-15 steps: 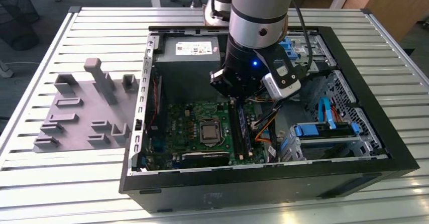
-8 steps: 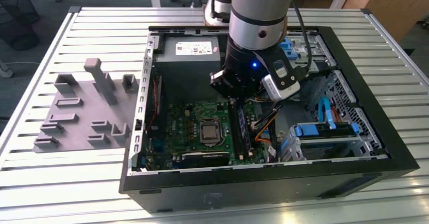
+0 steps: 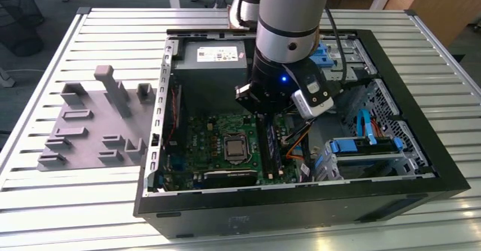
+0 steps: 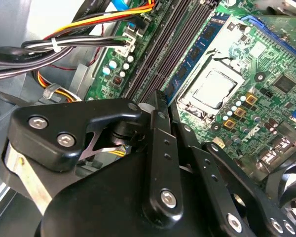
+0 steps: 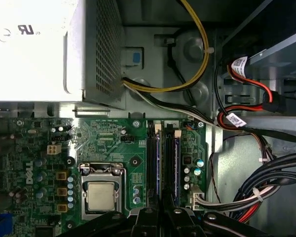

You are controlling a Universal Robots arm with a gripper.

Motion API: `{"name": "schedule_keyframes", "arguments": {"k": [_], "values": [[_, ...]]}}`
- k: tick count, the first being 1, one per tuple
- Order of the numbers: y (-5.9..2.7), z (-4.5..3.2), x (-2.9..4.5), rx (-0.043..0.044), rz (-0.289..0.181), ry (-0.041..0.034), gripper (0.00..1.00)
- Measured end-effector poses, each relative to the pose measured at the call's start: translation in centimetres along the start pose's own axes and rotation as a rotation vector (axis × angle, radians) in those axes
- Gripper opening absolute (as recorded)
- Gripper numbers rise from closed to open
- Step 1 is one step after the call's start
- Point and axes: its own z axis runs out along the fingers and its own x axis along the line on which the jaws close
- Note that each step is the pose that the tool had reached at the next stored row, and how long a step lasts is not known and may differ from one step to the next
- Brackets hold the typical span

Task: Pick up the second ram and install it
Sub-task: 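Insert the second ram into the second slot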

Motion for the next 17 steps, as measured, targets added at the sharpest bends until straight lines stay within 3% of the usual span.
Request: {"name": "schedule_keyframes", "arguments": {"k": [9, 17], "values": [[-0.21, 0.85, -0.05, -0.0003, 0.012, 0.0001, 0.14], [-0.34, 1.04, -0.04, -0.0002, 0.017, 0.0012, 0.14]]}}
